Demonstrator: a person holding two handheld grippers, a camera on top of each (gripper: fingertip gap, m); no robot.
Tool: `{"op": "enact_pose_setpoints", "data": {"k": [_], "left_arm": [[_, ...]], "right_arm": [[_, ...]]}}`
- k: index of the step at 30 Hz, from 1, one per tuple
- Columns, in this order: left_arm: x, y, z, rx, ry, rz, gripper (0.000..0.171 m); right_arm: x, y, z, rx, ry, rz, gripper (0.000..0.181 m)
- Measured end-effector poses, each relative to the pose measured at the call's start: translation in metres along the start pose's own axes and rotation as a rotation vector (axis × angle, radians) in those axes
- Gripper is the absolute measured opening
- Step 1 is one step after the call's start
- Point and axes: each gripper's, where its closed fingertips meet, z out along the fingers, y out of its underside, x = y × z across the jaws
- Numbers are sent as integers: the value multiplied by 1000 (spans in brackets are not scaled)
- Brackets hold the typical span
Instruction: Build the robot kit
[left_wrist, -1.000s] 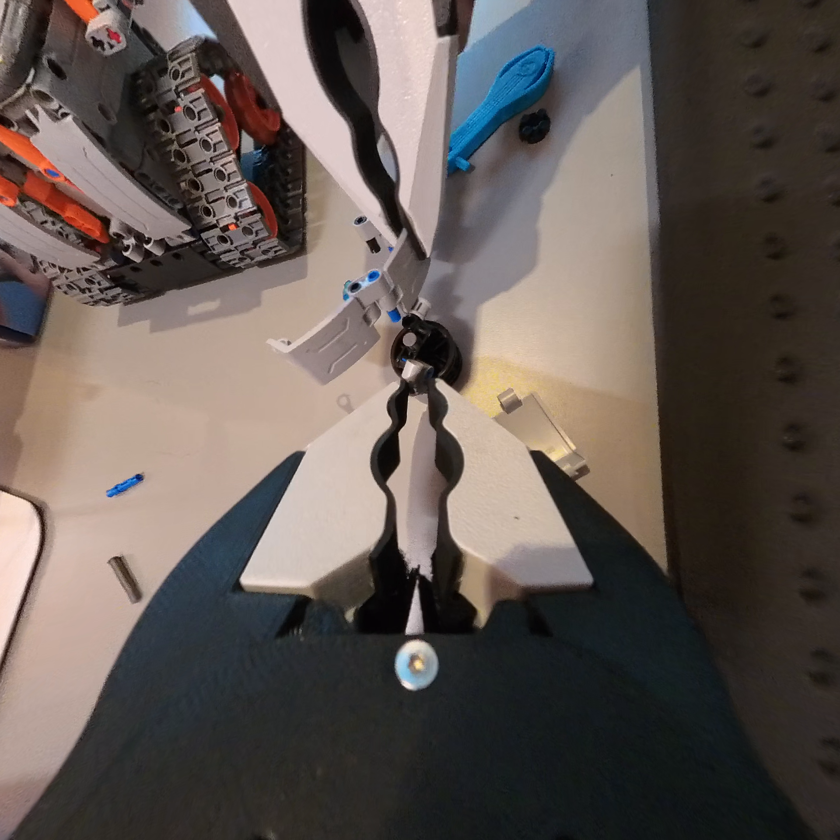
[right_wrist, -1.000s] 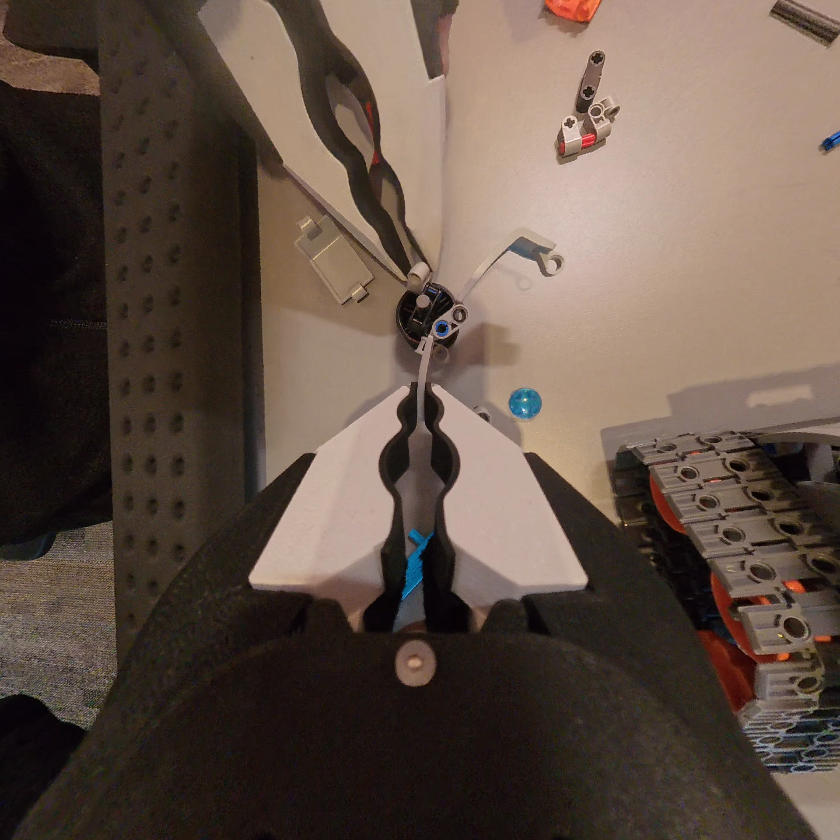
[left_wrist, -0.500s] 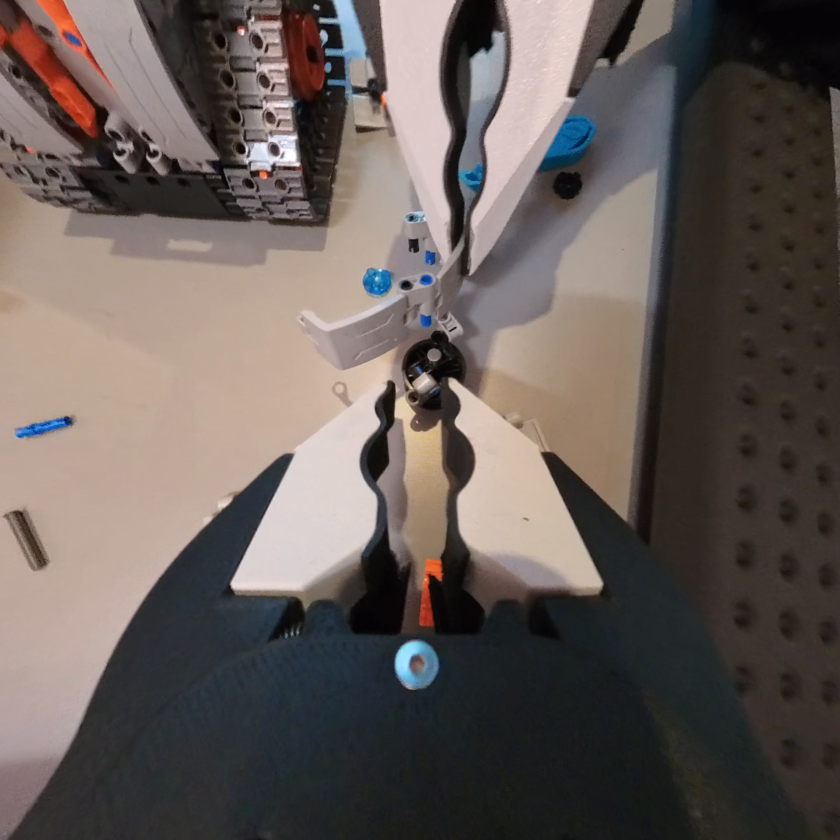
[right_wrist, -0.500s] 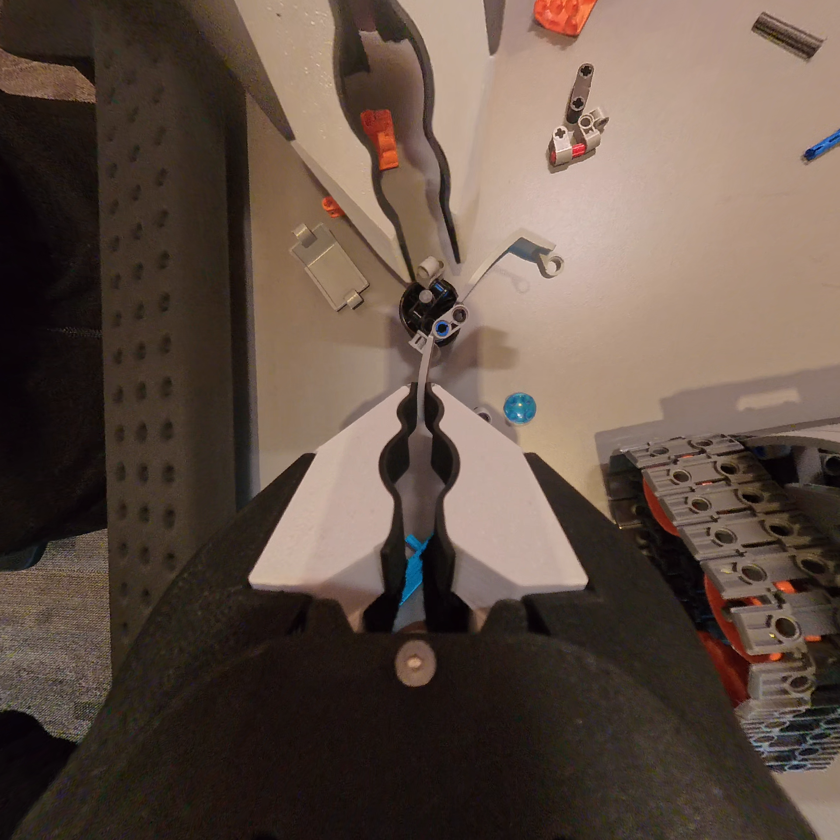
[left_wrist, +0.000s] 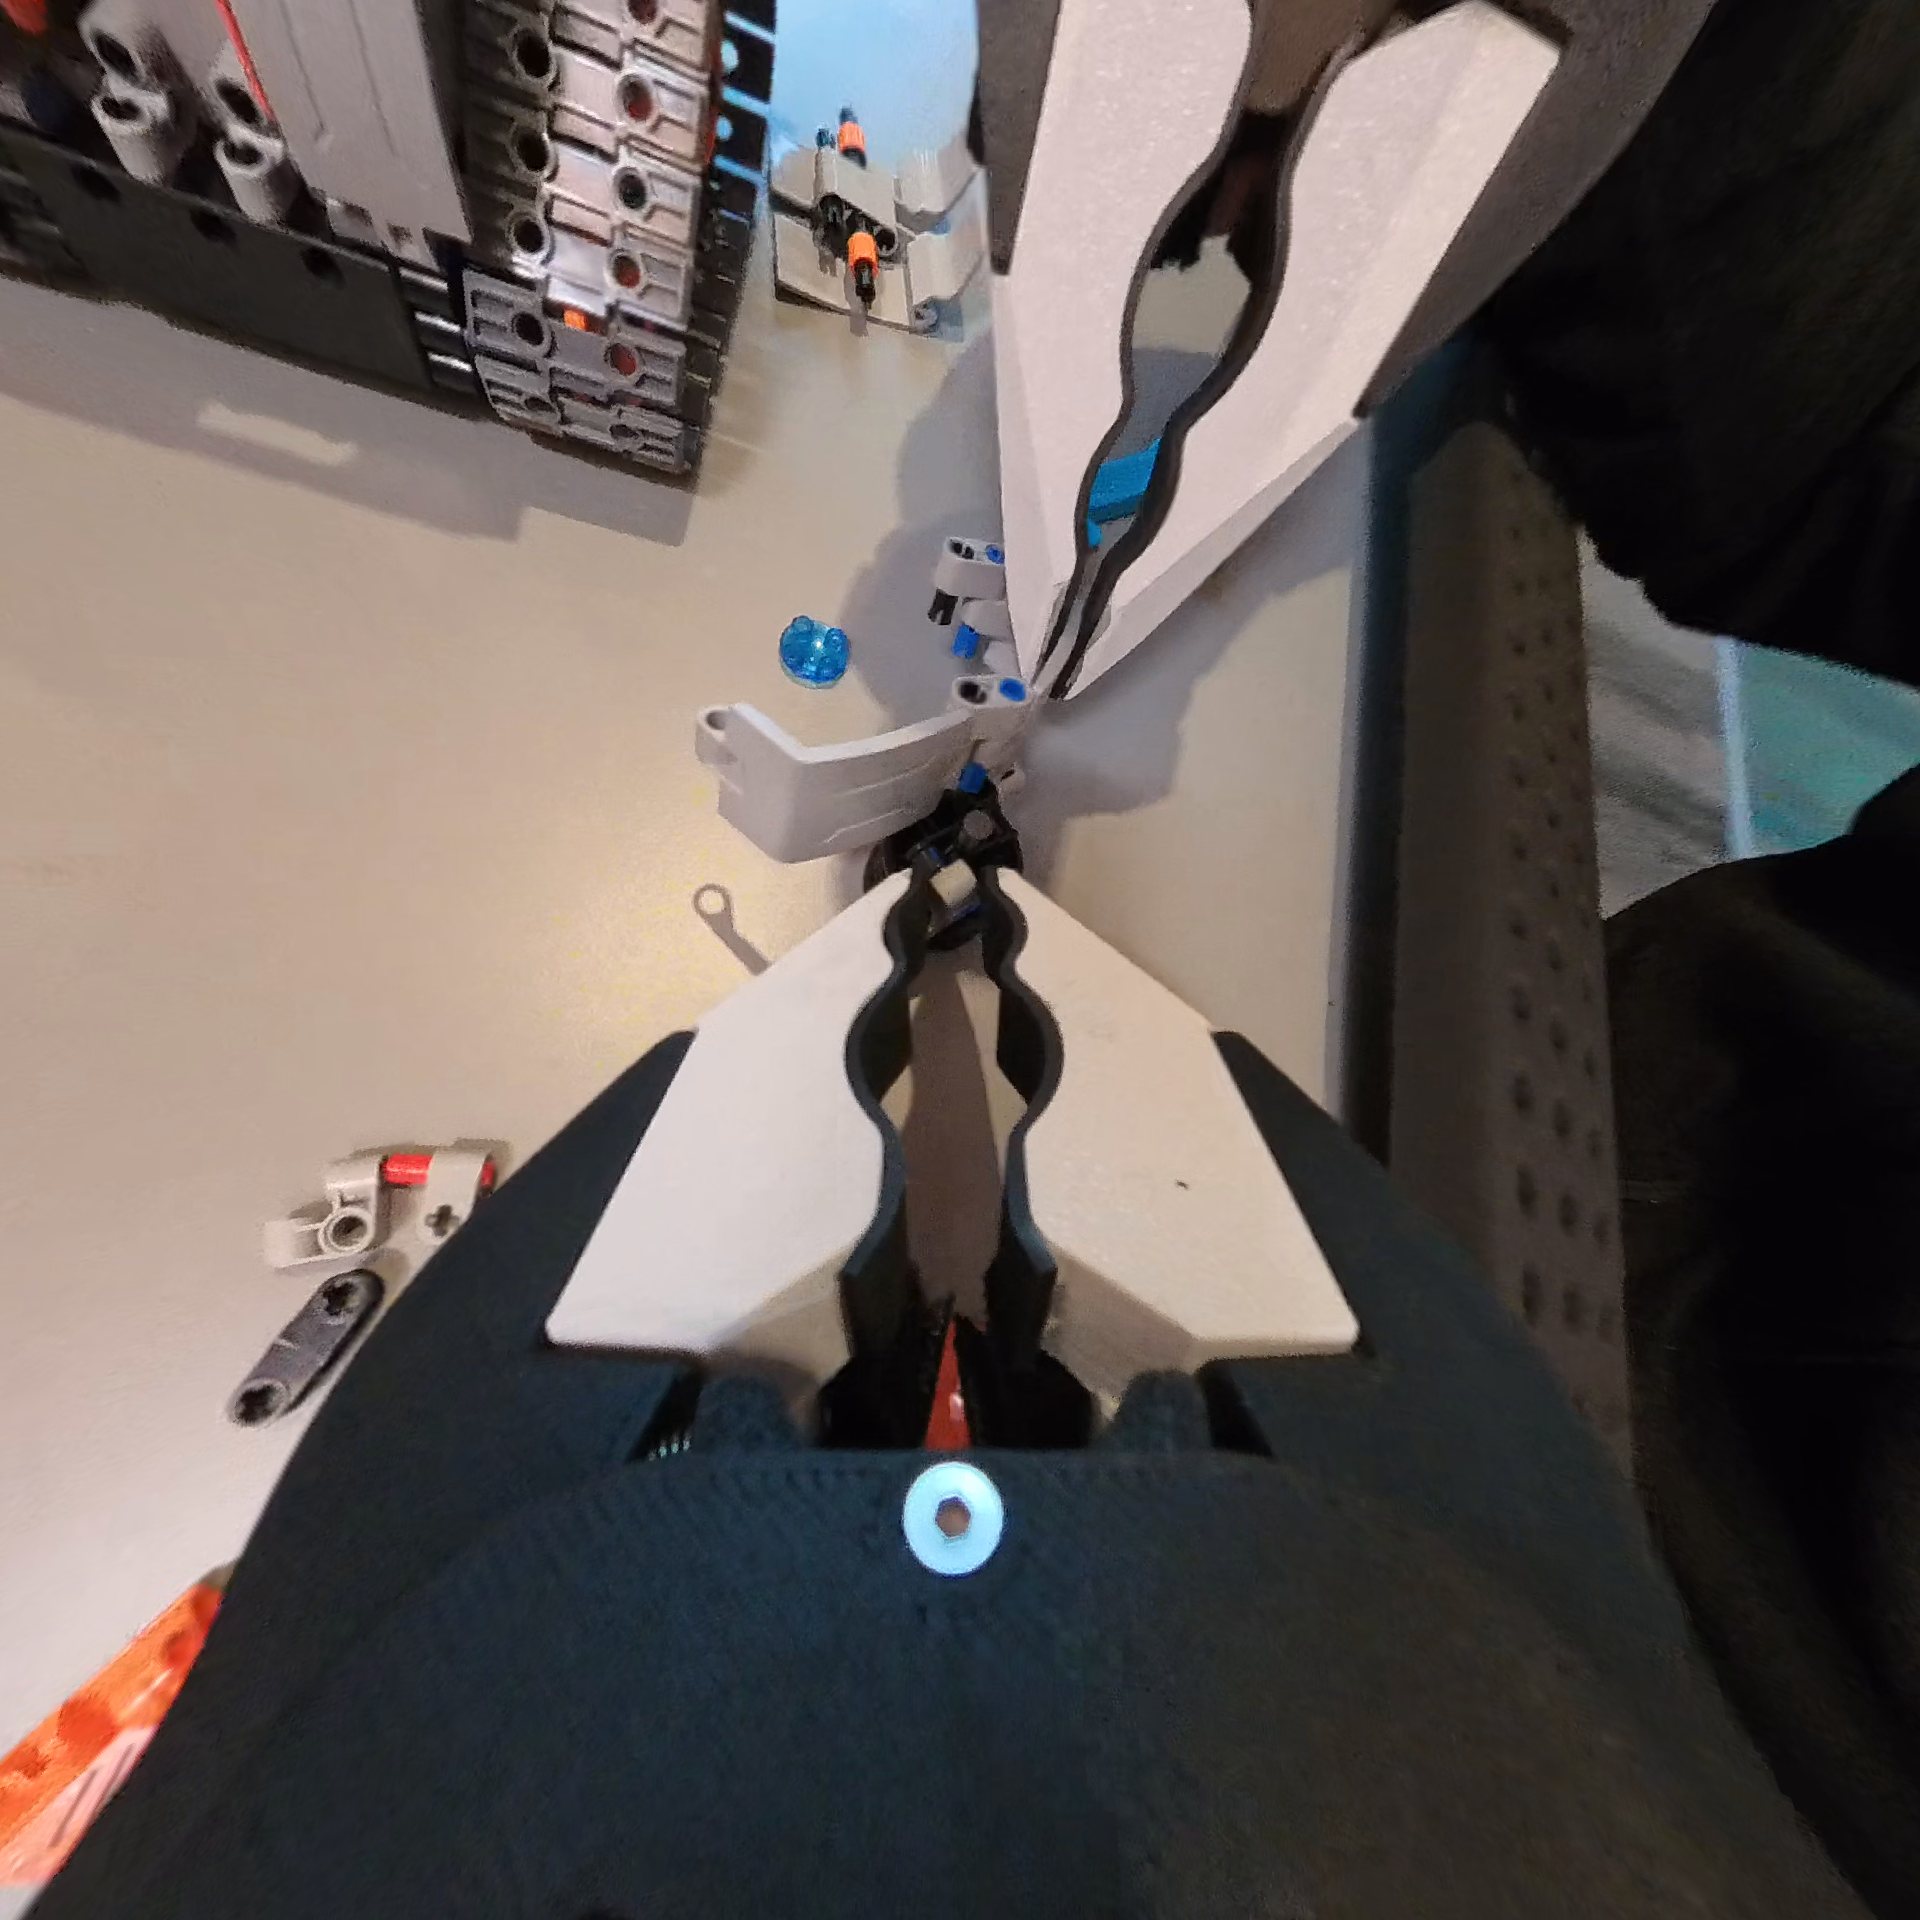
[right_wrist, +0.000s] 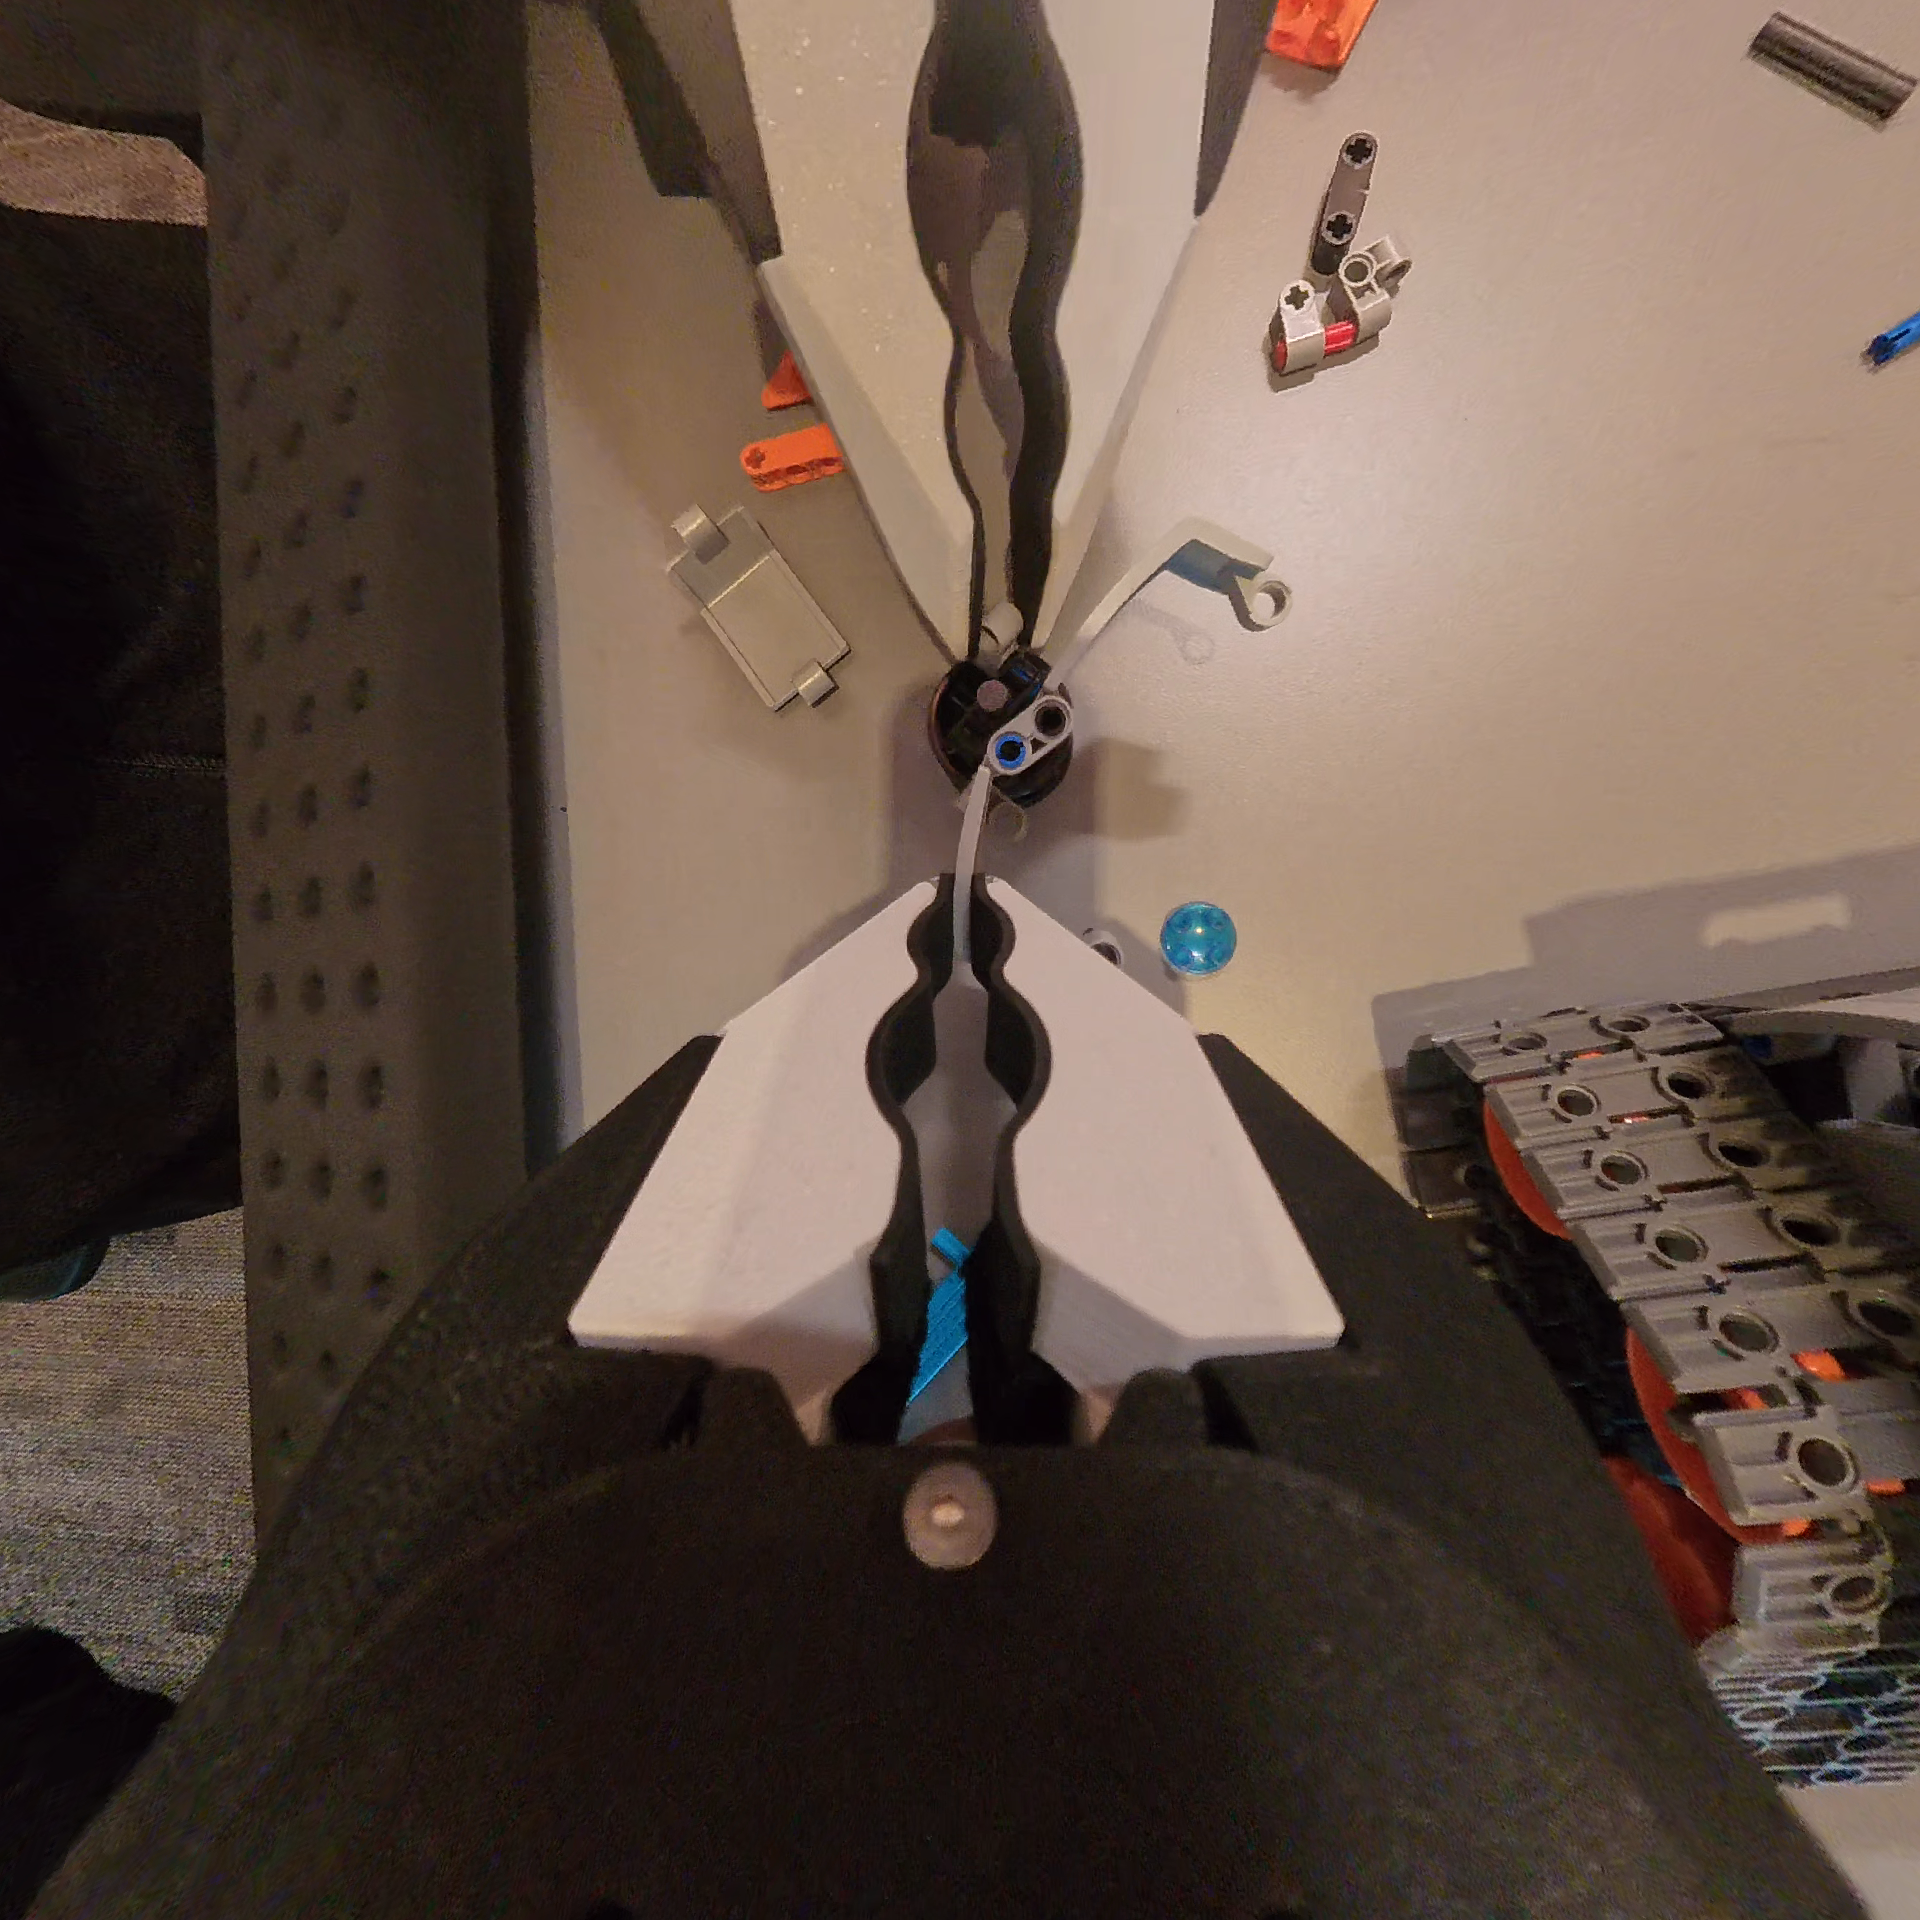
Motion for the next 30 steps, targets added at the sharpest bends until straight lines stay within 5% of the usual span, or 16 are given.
{"op": "enact_pose_setpoints", "data": {"k": [23,30], "left_arm": [[-23,7,-5,47,200,-298,7],[-24,0,-3,41,202,-205,7]], "right_arm": [[19,1,2,-6,-7,25,0],[25,1,3,-3,-25,21,0]]}}
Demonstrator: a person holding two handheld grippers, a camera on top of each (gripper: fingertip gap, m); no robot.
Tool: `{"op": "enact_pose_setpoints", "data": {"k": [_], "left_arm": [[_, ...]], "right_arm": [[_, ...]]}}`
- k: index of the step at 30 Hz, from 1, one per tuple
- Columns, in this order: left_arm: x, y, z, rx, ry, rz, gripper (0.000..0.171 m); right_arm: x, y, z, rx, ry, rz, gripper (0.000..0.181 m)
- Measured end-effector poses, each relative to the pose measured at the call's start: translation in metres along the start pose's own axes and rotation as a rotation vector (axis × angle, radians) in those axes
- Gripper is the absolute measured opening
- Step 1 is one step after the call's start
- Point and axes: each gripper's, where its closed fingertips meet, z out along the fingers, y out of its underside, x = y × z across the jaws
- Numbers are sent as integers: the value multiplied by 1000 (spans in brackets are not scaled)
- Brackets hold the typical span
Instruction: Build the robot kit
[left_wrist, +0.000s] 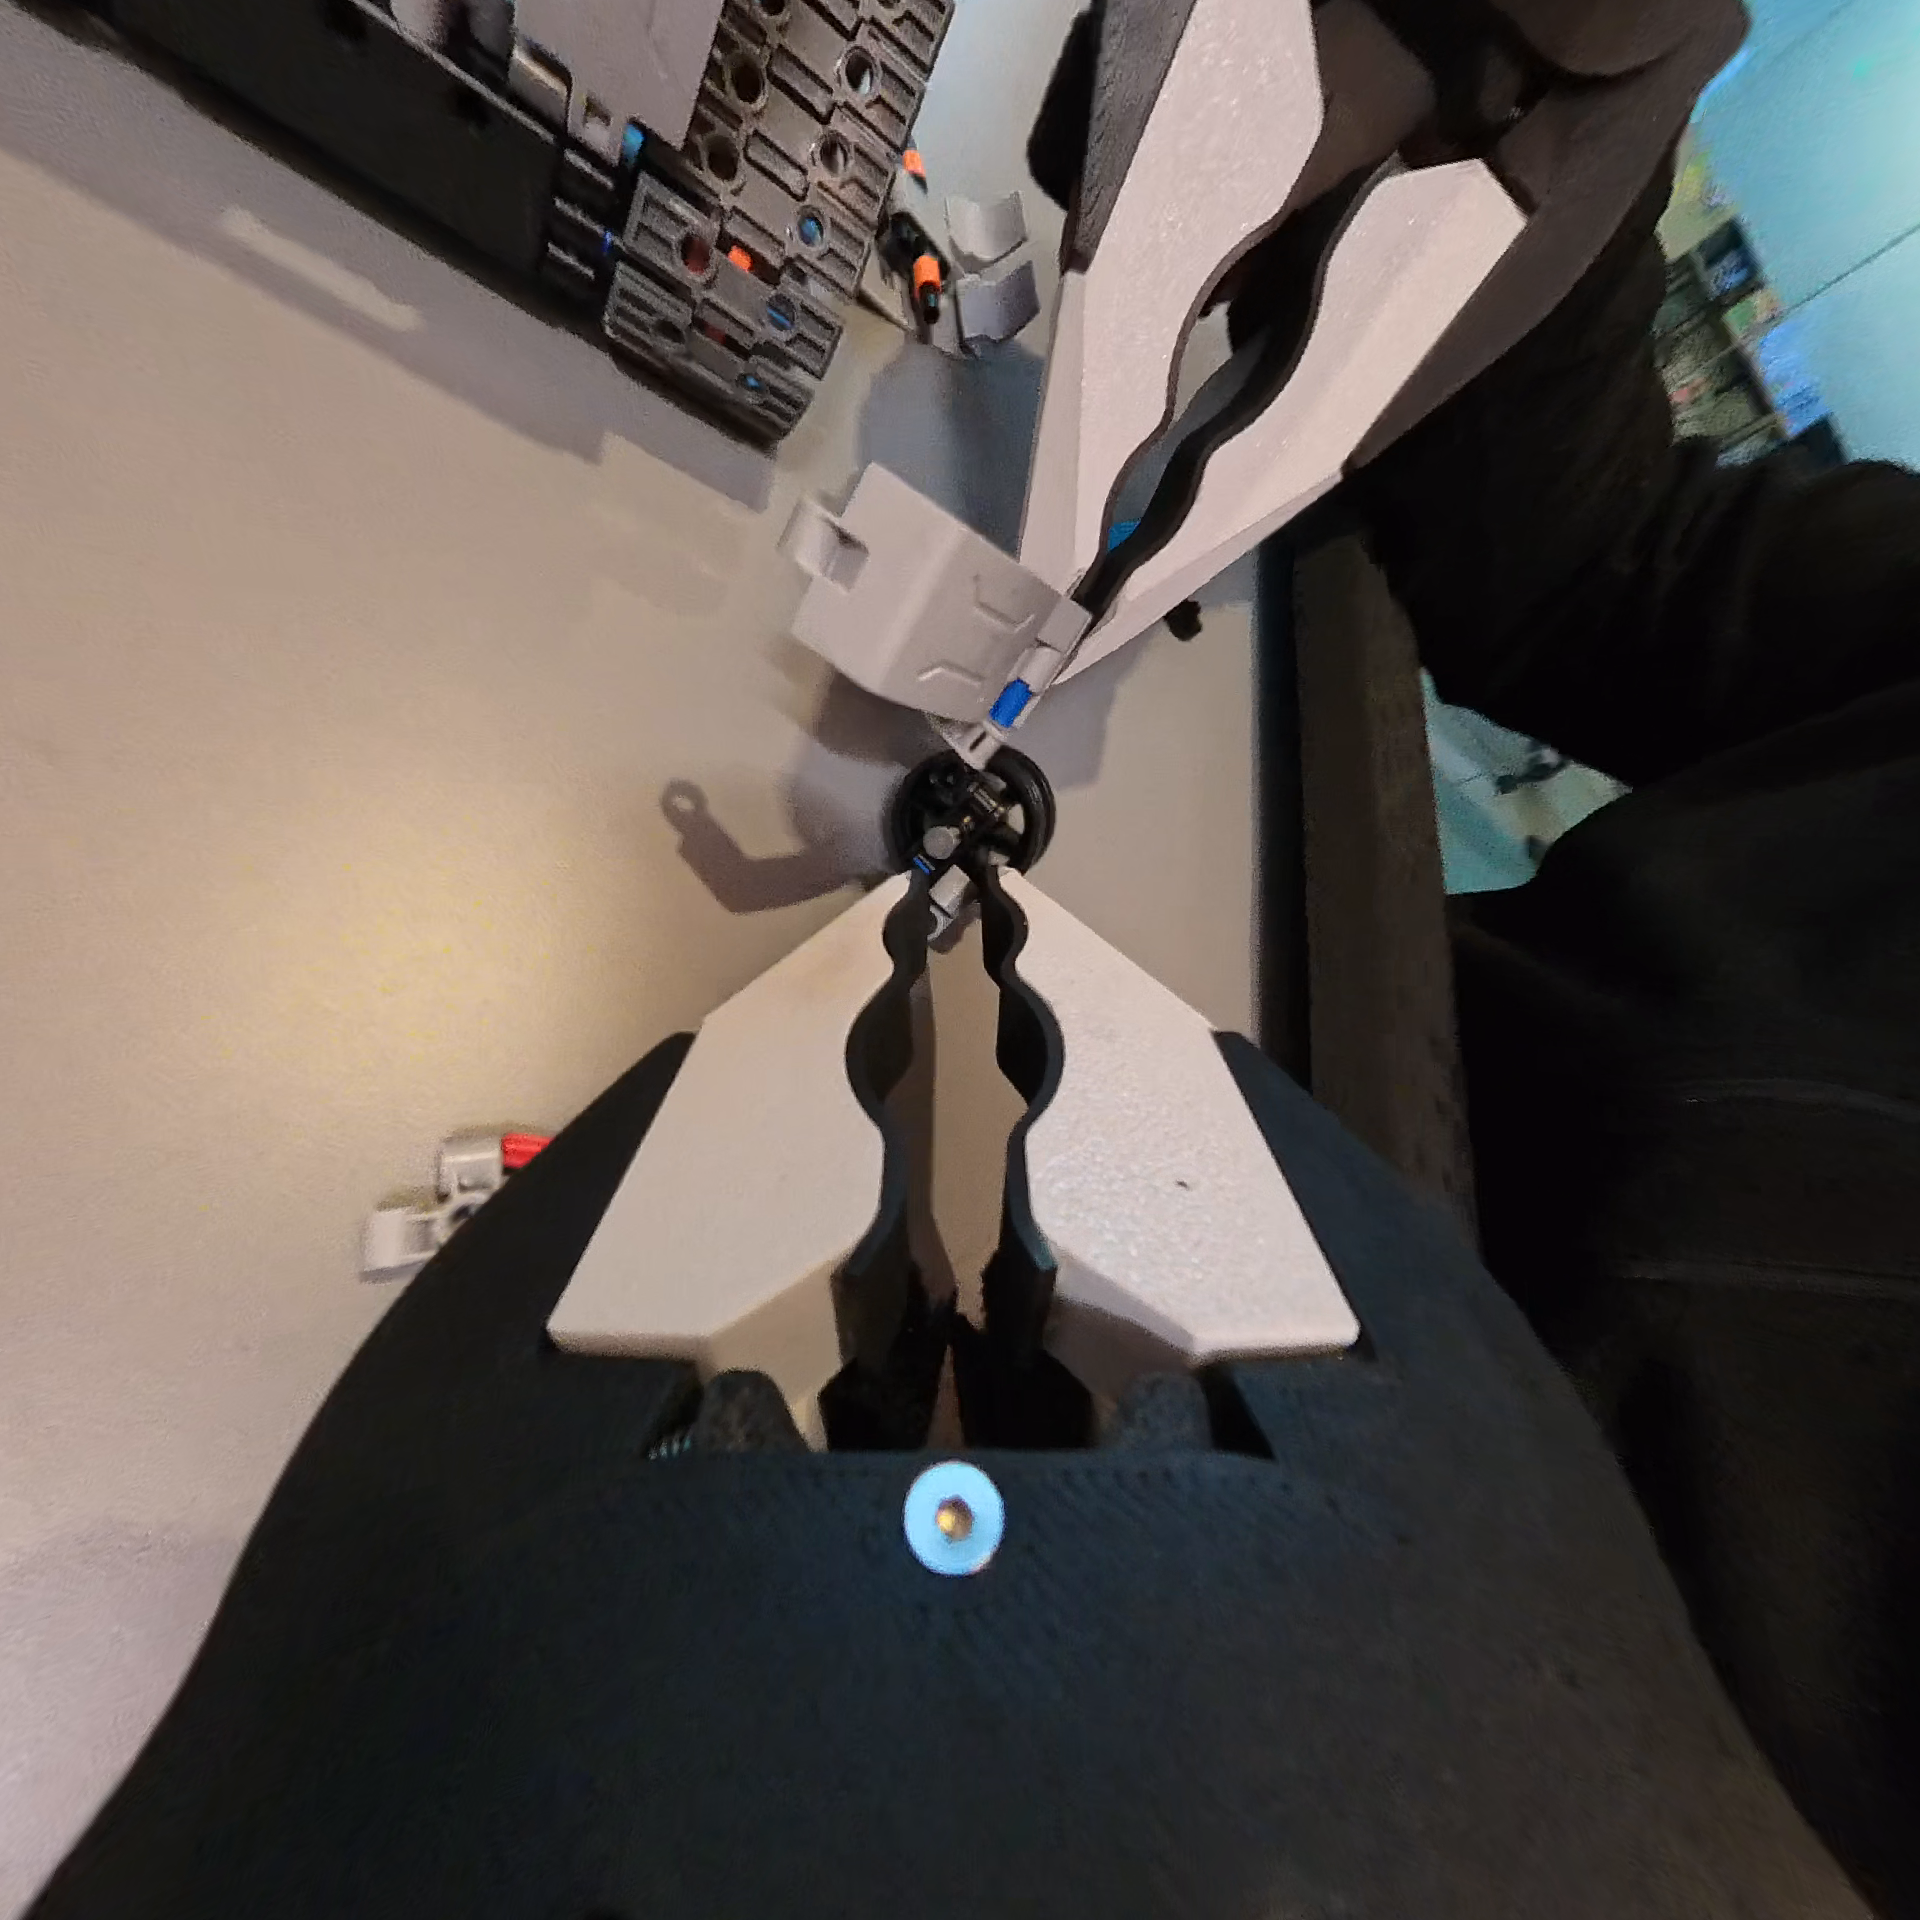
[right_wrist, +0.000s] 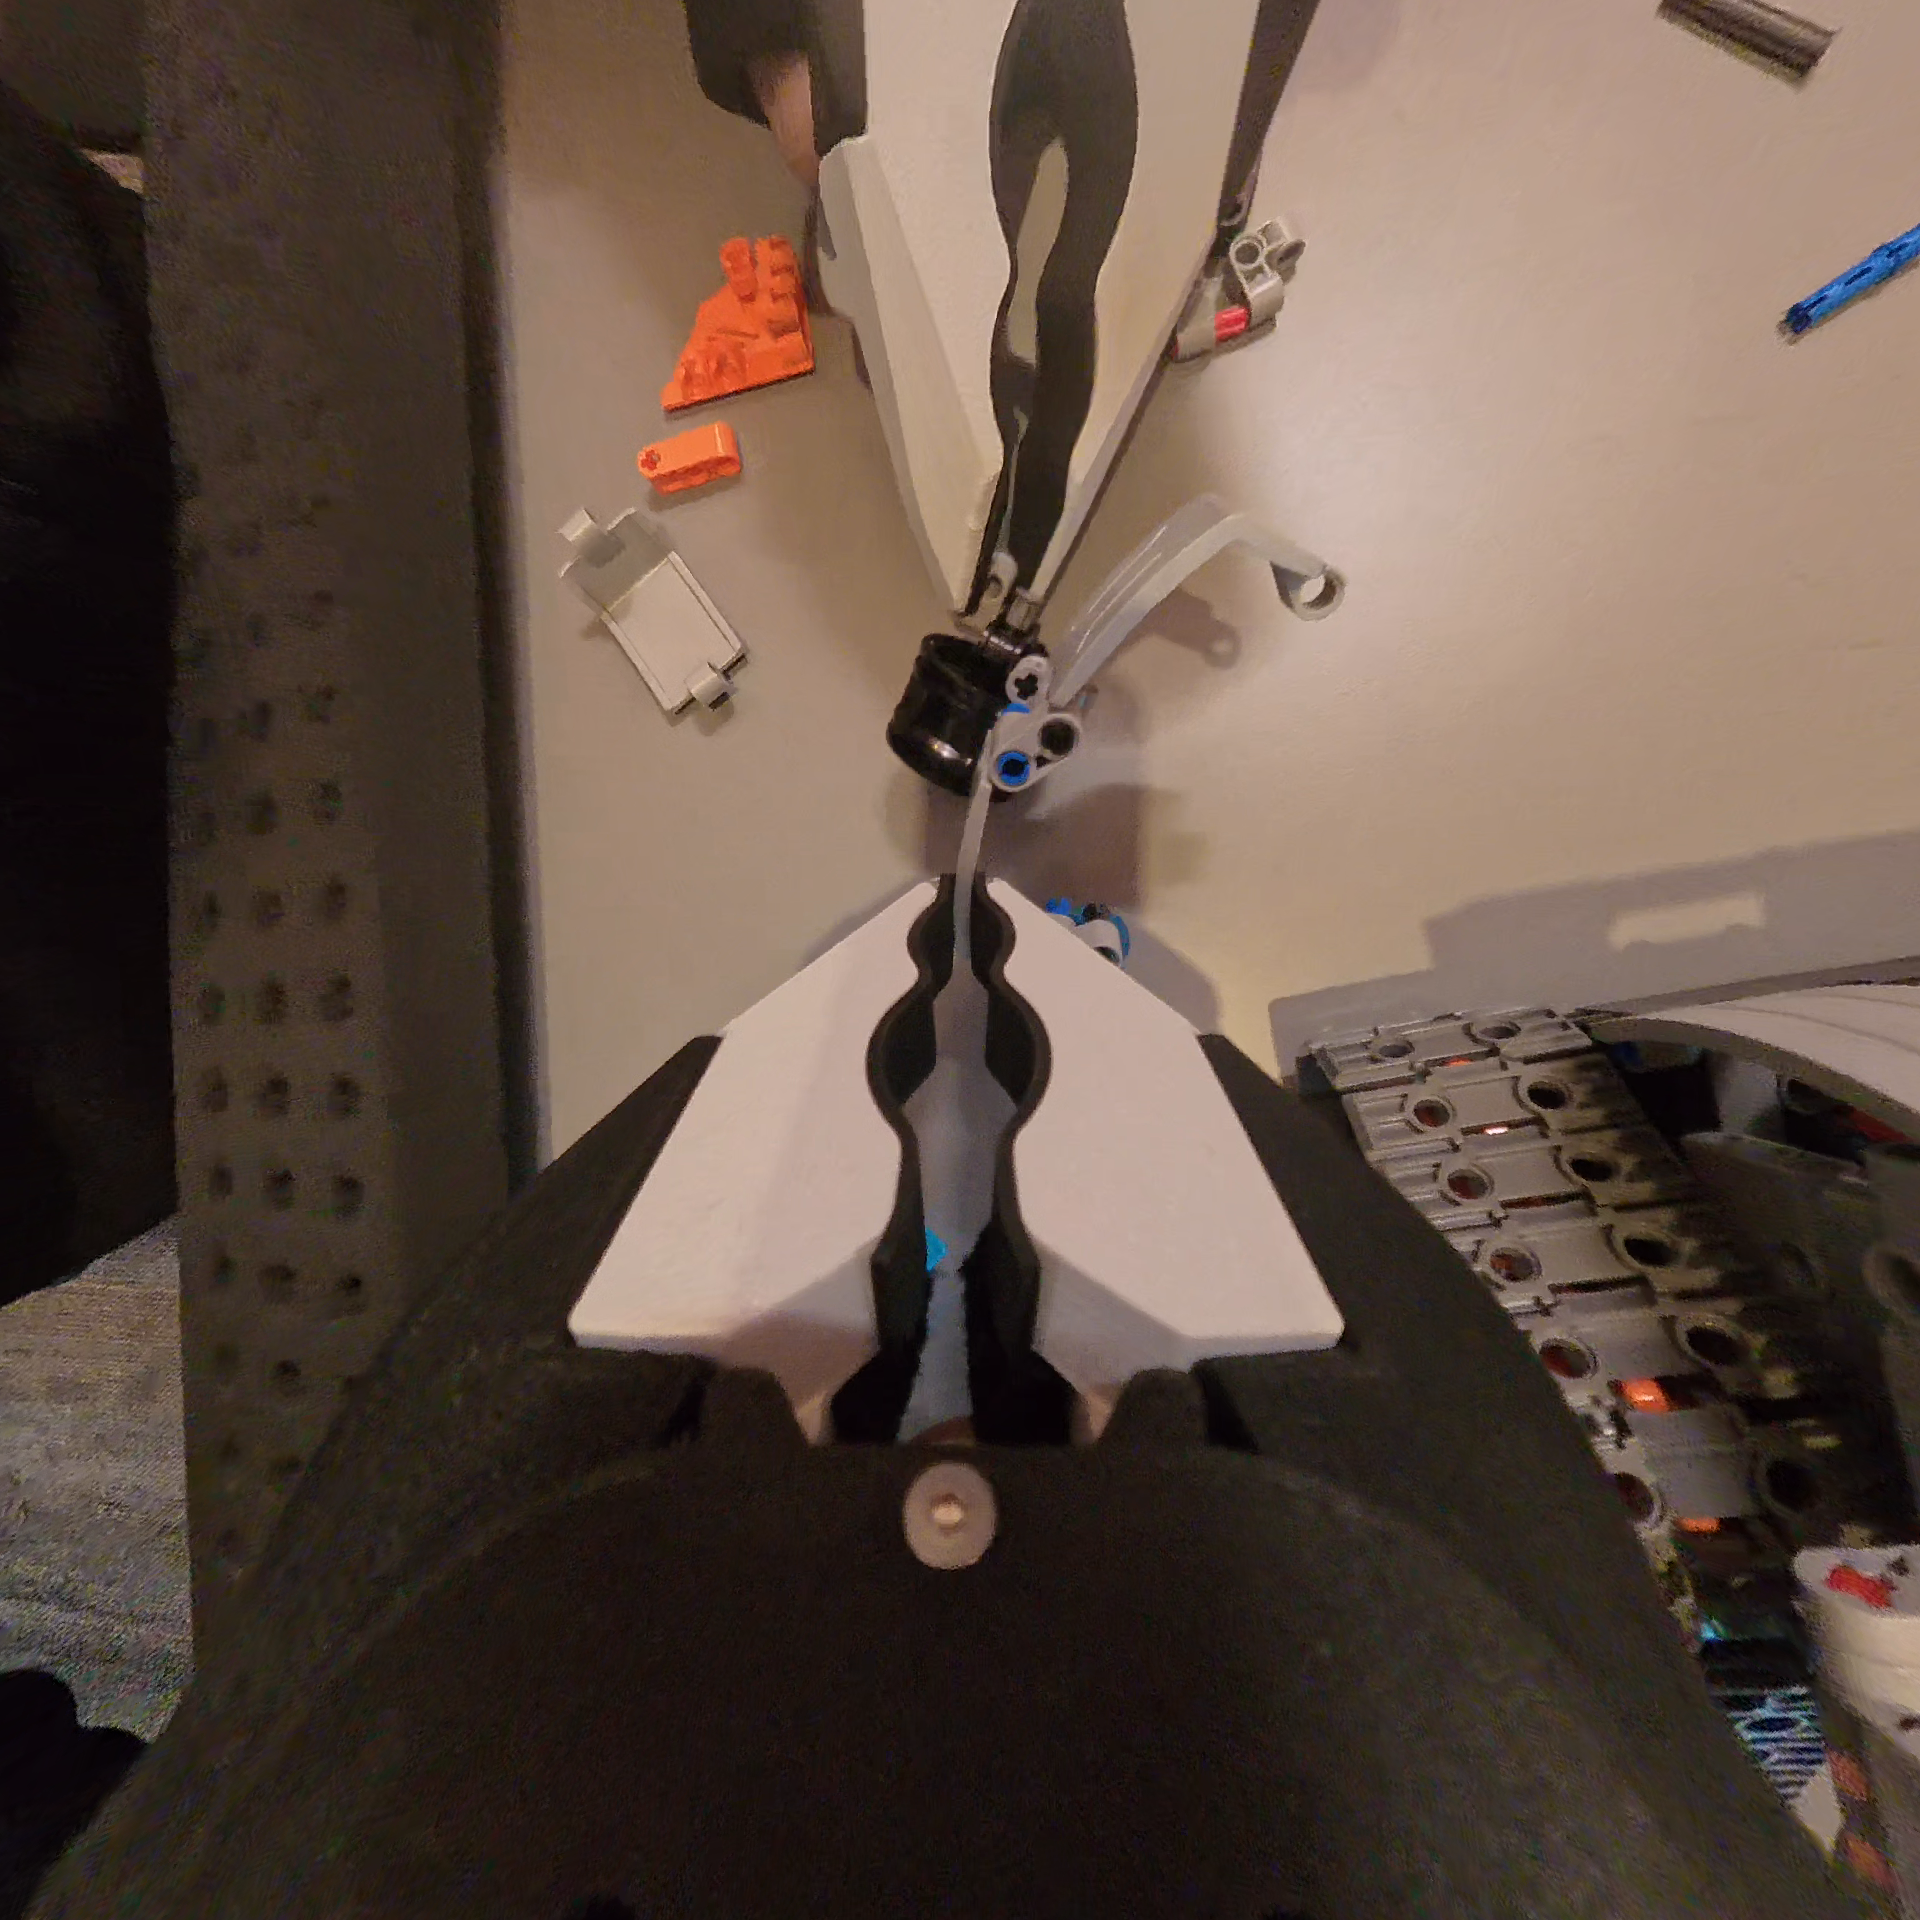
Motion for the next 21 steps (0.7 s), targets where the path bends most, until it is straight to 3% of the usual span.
{"op": "enact_pose_setpoints", "data": {"k": [2,6,12,15,21], "left_arm": [[-2,-2,-1,-17,-51,74,7],[-4,-7,-8,-132,-239,315,7],[1,-4,-5,-331,-411,612,7],[-3,-4,-3,-368,-471,674,7],[-1,-10,6,-331,-466,637,7]], "right_arm": [[0,2,-1,-4,0,1,0],[2,-5,-13,23,25,-10,0],[7,-9,-25,46,61,-5,0],[6,-10,-26,56,58,-2,0],[-2,2,-6,-23,30,13,0]]}}
